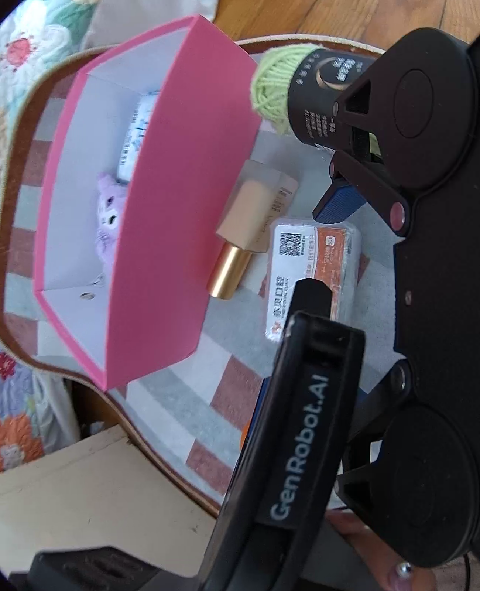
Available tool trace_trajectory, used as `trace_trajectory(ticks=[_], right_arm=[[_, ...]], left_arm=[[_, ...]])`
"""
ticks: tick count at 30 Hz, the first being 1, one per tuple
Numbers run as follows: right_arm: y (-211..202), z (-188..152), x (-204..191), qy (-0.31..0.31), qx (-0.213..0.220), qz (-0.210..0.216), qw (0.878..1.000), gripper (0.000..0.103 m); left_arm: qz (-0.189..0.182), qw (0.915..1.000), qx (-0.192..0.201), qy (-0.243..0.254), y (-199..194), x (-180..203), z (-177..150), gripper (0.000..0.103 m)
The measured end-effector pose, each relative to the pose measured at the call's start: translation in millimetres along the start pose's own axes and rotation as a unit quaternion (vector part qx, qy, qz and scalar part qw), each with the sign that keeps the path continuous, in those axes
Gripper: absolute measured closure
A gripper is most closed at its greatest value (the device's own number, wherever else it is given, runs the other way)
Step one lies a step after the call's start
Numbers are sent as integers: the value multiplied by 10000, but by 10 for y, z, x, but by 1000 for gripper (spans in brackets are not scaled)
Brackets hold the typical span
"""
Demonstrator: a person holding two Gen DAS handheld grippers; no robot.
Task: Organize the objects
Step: 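Move both grippers down toward the clear orange-labeled box, then close both grippers on the clear orange-labeled box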
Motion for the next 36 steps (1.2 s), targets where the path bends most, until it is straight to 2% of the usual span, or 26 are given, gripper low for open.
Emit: trace_trajectory(ticks=[2, 4, 7, 9, 20, 25, 28, 36], right_arm=[[43, -12, 2, 22, -46, -93, 9999, 12], [75, -13, -12, 132, -99, -171, 9997, 12], [129, -43, -9, 331, -144, -191, 9992, 10], [149, -76, 4, 354, -87, -191, 9992, 9], [270, -133, -60, -167, -153, -358, 9991, 10], [189, -126, -84, -153, -147, -338, 9992, 10], [56, -115, -152, -425, -69, -390, 9983, 10], [-272, -68, -272, -853, 89, -327, 9958, 10]], left_arm=[[-20, 9998, -118, -161, 66, -48, -28, 46], [65, 9995, -228, -219, 120, -88, -64, 52], [-79, 9986, -242, -453, 162, -138, -89, 51], [-62, 9990, -179, -393, 166, -120, -83, 51], [-81, 9999, -1, -142, 158, -94, -74, 52], [-162, 9999, -8, -16, 31, -56, -102, 53], [-291, 9995, 116, -26, -102, -38, -146, 53], [-307, 9989, 260, 261, -487, 120, -181, 53]])
Point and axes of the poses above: each gripper's, at about its wrist camera, not at the fingertips, and y roughly the way its jaws point, x to its right, z to its top, the point moved 4 cm from there along y, roughly the way its jaws point, and after that the axes turned 6 degrees about -y, right-handed, at the moved point
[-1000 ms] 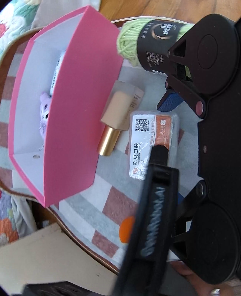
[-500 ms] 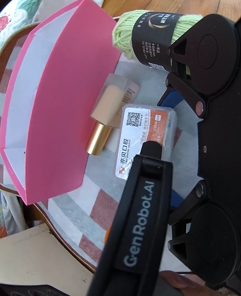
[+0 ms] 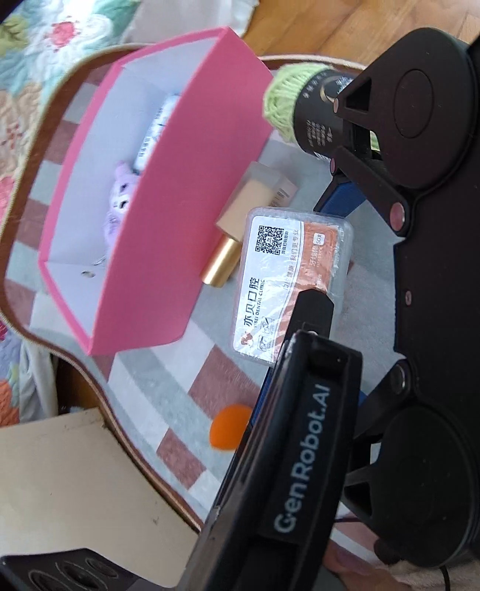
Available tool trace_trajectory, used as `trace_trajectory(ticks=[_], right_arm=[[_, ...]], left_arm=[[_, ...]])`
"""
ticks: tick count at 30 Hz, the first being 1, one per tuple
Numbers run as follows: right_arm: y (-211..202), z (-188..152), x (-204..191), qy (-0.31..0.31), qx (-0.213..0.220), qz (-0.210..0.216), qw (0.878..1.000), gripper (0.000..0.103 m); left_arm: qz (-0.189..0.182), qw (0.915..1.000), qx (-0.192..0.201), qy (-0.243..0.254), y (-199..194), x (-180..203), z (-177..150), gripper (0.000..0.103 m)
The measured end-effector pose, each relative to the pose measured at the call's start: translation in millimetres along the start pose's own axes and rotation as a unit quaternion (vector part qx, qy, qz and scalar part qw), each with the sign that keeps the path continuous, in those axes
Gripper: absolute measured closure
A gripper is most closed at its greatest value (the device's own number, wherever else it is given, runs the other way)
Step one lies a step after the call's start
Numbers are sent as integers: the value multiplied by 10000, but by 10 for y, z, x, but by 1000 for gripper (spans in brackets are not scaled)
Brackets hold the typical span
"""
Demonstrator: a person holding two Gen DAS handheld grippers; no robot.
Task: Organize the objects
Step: 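Close both grippers on the clear orange-labeled box, then lift the clear box with both grippers and lower it into the pink box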
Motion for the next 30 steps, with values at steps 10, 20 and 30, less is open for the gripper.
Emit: trace_trajectory(ticks=[10, 20, 30], right_arm=[[-709, 478, 228, -68, 813, 394, 9959, 10], [-934, 1110, 626, 122, 1000, 646, 9928, 10], [-453, 1391, 1154, 865, 416, 1096, 9893, 10]], left_arm=[[42, 9987, 183, 482, -589, 387, 414, 53], [-150, 9990, 351, 248, -706, 522, 1095, 54], [-34, 9998, 12, -185, -68, 409, 1612, 53]])
Point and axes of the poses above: each gripper's, at about its wrist camera, not at the fingertips, and y roughly the way its jaws point, x to its right, z to its top, the point moved 4 cm from there along y, roughly the way its jaws point, and after that the axes turned 6 degrees about -y, right-handed, at the moved point
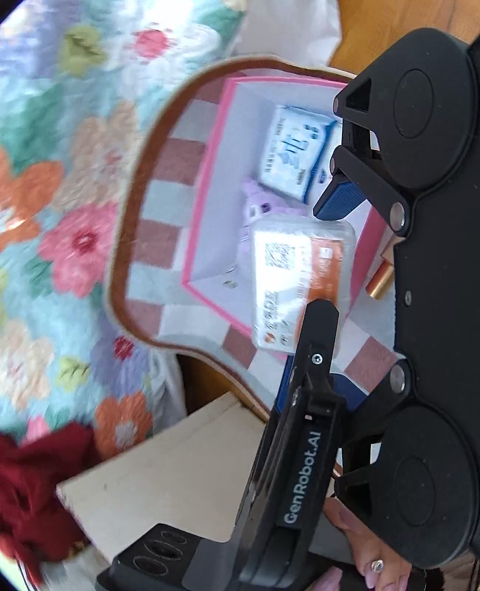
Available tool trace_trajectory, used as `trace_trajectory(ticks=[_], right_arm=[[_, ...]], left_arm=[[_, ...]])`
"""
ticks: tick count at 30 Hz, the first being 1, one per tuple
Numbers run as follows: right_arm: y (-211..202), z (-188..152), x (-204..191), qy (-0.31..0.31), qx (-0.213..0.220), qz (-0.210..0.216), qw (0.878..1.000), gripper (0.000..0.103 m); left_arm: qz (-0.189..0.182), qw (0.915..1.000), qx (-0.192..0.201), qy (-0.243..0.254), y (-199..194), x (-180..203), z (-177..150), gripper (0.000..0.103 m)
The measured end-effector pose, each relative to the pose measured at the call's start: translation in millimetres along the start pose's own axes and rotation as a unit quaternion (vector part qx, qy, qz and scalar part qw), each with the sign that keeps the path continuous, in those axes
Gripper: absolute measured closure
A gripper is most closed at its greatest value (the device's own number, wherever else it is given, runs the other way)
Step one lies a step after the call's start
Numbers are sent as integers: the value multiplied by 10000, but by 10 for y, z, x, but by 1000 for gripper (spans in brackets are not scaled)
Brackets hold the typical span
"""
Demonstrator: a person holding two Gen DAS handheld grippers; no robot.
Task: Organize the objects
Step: 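Lift the clear box with both grippers and lower it into the pink box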
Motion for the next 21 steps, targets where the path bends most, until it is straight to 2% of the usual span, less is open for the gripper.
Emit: trace_trajectory(ticks=[3, 6, 11, 13, 17, 21], right_arm=[[286, 57, 287, 511, -285, 179, 9981, 10], [554, 56, 476, 765, -465, 264, 9956, 10], [1028, 15, 640, 1136, -825, 506, 9888, 10], [1208, -30, 644, 1221, -857, 435, 9879, 10], [1384, -85, 658, 1073, -925, 290, 9895, 13], [1394, -111, 741, 1137, -916, 298, 9888, 20]], left_arm=[[83, 9996, -68, -263, 257, -101, 107, 55], [166, 9987, -161, -452, 471, -213, 198, 55], [582, 9960, -286, -614, 749, -446, 257, 55], [642, 9957, -412, -521, 826, -448, 272, 55], [1062, 9931, -446, -219, 984, -370, 280, 55], [1131, 9926, -394, -218, 1062, -375, 293, 53]])
Point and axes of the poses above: each gripper's, at about its wrist camera, not at the fingertips, and y roughly the way its jaws point, x to its right, z to its top, the point moved 4 cm from there along y, roughly the way its jaws point, and after that the axes turned 6 degrees about -y, right-handed, at the moved point
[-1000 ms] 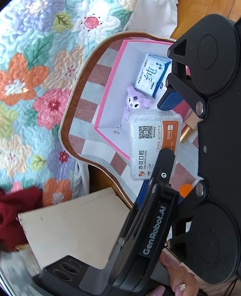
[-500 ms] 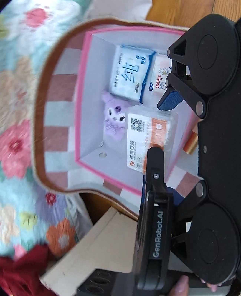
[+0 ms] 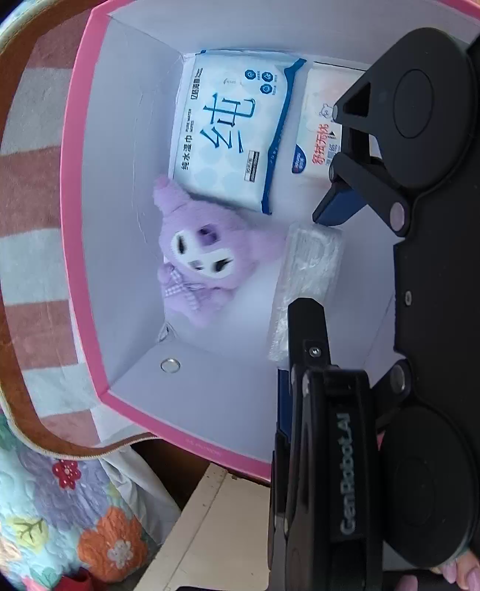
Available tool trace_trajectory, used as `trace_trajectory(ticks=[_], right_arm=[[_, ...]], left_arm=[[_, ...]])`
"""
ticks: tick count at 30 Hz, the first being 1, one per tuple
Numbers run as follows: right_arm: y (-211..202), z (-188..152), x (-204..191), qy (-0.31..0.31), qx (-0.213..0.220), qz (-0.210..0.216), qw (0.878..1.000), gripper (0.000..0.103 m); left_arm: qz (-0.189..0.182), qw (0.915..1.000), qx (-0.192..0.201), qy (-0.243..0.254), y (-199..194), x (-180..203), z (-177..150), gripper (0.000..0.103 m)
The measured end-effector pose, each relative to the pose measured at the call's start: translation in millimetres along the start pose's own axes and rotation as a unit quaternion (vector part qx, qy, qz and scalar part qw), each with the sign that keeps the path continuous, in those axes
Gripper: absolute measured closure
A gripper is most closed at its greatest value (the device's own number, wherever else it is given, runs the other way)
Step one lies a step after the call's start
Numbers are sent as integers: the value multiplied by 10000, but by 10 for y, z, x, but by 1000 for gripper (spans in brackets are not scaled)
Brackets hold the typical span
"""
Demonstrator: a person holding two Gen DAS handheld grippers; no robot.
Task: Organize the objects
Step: 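Lift the clear box with both grippers and lower it into the pink box, then open both grippers to release the clear box beside the white pack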
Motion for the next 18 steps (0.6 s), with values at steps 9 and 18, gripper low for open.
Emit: trace_trajectory(ticks=[9, 18], right_arm=[[-43, -16, 26, -205, 119, -497, 9985, 43], [-139, -61, 176, 237, -105, -306, 9992, 46]], left_arm=[[-34, 9996, 160, -229, 32, 19, 24, 53], [-35, 9985, -94, -531, 73, 58, -31, 51]])
Point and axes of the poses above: each gripper's, at about its wrist camera, not at the fingertips, and y roughly the way its jaws point, x to its right, z to its top, the point moved 4 cm from there along y, roughly the way its jaws point, and after that the axes turned 6 degrees about -y, right-handed, at the moved point
